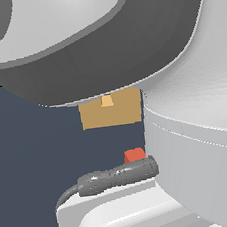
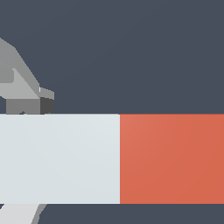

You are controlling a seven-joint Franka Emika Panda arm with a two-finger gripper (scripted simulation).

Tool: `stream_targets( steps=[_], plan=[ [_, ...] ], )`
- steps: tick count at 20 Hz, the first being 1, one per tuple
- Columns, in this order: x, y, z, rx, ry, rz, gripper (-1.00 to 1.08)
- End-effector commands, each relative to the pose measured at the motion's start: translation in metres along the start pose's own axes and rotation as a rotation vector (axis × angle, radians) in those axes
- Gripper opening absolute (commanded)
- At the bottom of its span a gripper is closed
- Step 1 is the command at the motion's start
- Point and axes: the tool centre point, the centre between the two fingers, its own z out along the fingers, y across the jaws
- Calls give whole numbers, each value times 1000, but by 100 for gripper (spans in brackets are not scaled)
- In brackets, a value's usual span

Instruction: Insert the peg into the horizontal hole in a box.

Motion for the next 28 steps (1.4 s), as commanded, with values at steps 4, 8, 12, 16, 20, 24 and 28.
stream_targets(
  steps=[4,8,12,16,20,24,28],
  plan=[
    [10,-2,-4,-1,0,6,-100],
    [24,-5,-9,-1,0,16,-100],
    [44,-10,-17,-2,0,30,-100],
    [73,-15,-28,-2,0,52,-100],
    [108,-21,-40,-2,0,76,-100],
    [141,-26,-53,-2,0,100,-100],
    [171,-29,-64,-2,0,122,-100]
  ],
)
